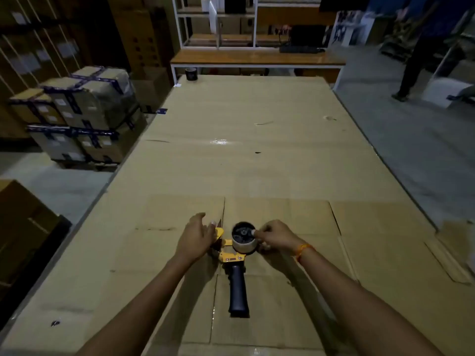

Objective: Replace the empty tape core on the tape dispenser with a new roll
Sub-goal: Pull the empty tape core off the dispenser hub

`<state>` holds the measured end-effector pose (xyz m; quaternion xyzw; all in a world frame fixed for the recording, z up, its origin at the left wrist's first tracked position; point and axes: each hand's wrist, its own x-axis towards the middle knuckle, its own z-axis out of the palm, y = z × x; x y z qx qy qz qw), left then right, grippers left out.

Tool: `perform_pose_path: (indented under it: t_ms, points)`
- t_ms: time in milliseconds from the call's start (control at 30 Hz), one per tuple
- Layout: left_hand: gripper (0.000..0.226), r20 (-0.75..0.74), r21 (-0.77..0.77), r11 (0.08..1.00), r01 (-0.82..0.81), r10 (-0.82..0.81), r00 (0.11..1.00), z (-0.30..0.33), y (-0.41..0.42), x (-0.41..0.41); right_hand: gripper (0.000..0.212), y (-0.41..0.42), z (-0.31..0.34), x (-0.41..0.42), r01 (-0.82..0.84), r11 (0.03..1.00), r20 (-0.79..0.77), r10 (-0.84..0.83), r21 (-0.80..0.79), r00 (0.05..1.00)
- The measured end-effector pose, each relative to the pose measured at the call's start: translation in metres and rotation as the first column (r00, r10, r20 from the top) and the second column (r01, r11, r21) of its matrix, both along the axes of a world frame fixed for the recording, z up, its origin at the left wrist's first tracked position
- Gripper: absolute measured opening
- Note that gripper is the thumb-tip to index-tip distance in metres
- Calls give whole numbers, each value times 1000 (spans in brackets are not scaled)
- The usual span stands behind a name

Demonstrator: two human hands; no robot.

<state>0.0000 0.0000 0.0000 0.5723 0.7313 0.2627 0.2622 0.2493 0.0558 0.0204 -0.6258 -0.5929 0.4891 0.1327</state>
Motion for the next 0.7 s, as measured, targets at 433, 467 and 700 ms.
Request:
perform_pose_path:
  t_ms: [433, 467, 700]
  points:
    - [40, 289, -119, 974, -195, 222, 931, -19, -4, -3, 33, 18, 2, -28, 277, 932, 11, -282, -234, 959]
    - [40, 284, -120, 973, -198, 225, 932, -19, -4, -3, 34, 20, 1, -28, 277, 929, 14, -282, -246, 959]
    - [38, 312, -126, 964, -235, 263, 913, -26, -2, -11, 26, 28, -4, -30, 244, 908, 24, -251, -339, 968]
